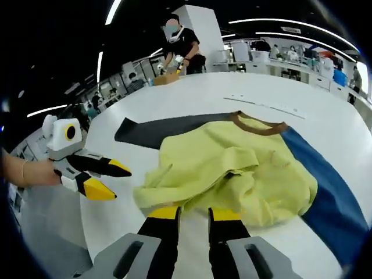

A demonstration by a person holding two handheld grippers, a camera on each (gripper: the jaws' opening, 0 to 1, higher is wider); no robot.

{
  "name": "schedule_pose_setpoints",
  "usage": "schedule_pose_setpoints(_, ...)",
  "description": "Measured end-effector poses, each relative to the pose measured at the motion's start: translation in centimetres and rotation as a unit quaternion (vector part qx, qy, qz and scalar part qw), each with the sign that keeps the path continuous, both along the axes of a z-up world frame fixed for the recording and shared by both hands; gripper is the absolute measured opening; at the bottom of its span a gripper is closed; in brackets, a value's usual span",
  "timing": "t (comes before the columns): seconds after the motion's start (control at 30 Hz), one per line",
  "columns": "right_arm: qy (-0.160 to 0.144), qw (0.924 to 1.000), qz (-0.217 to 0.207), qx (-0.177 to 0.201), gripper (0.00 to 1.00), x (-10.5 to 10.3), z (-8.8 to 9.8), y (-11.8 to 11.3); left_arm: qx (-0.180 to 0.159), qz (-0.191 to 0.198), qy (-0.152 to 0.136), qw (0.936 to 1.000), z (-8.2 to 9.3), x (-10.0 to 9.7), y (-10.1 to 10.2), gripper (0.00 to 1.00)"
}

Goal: Fold the garment on the visible template until the final outline fits inside the template.

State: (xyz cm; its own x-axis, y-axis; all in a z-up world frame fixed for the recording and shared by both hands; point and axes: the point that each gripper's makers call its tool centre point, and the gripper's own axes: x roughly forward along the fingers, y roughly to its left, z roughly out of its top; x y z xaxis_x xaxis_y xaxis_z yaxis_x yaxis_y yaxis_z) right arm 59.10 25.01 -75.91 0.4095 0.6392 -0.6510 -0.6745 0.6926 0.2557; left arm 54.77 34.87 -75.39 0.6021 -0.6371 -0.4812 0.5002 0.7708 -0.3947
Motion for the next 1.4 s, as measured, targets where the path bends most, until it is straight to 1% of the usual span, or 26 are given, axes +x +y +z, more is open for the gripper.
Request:
schedule_pose_setpoints(0.07,0.003,1.0,-0.004,0.006,0.13,0.0,0.0,0.1,0.0,0.001,0.004,1.0,-0.3,-0.1,-0.2,0.34)
schedule_pose_setpoints(0.2,0.005,0.9997,-0.015,0.017,0.1,0.2,-0.1,0.5,-0.02,0.019,0.02,0.9994,-0.7,0.1,-0.5,0.3)
schedule_pose_setpoints(0.27,0.008,0.9996,-0.023,0.017,0.1,0.3,-0.3,0.5,-0.02,0.017,0.02,0.9995,-0.9,0.1,-0.7,0.27)
schedule_pose_setpoints(0.33,0.009,0.9995,-0.025,0.018,0.1,0.3,-0.4,0.6,-0.016,0.019,0.021,0.9995,-1.1,0.0,-0.9,0.28)
schedule_pose_setpoints(0.4,0.014,0.9992,-0.027,0.025,0.1,0.2,-0.5,0.8,-0.027,0.022,0.029,0.999,-1.2,0.0,-1.2,0.27)
schedule_pose_setpoints(0.47,0.018,0.9991,-0.028,0.025,0.1,0.0,-0.8,1.0,-0.043,0.027,0.035,0.9981,-1.1,0.0,-1.6,0.25)
schedule_pose_setpoints(0.5,0.02,0.9991,-0.029,0.023,0.1,0.0,-0.9,1.0,-0.046,0.03,0.04,0.9977,-1.2,0.0,-1.6,0.24)
schedule_pose_setpoints(0.63,0.029,0.9986,-0.032,0.031,0.06,-0.2,-1.2,1.4,-0.042,0.034,0.054,0.9971,-1.8,0.1,-1.7,0.19)
schedule_pose_setpoints(0.73,0.025,0.9986,-0.034,0.031,0.04,-0.1,-1.2,1.4,-0.066,0.042,0.067,0.9947,-1.8,0.2,-2.0,0.17)
schedule_pose_setpoints(0.77,0.026,0.9985,-0.036,0.032,0.04,0.0,-1.3,1.4,-0.069,0.045,0.069,0.9942,-1.8,0.2,-2.0,0.16)
schedule_pose_setpoints(0.83,0.024,0.9986,-0.037,0.031,0.02,0.0,-1.3,1.4,-0.066,0.049,0.069,0.9942,-1.9,0.4,-1.9,0.15)
schedule_pose_setpoints(0.9,0.024,0.9985,-0.038,0.031,0.0,0.0,-1.3,1.3,-0.053,0.048,0.063,0.9955,-2.1,0.5,-1.7,0.11)
schedule_pose_setpoints(1.07,0.023,0.9983,-0.042,0.033,0.0,0.2,-1.2,1.1,-0.059,0.041,0.061,0.9955,-1.9,0.7,-1.8,0.02)
schedule_pose_setpoints(1.23,0.02,0.9984,-0.041,0.032,0.0,0.1,-1.1,0.9,-0.067,0.039,0.055,0.9954,-1.2,0.7,-1.6,0.01)
schedule_pose_setpoints(1.37,0.008,0.9989,-0.036,0.03,0.0,-0.1,-0.3,0.7,-0.079,0.041,0.053,0.9947,-0.4,0.5,-1.3,0.01)
schedule_pose_setpoints(1.4,0.005,0.9989,-0.035,0.03,0.0,-0.1,-0.2,0.6,-0.08,0.049,0.054,0.9941,-0.1,0.6,-1.0,0.01)
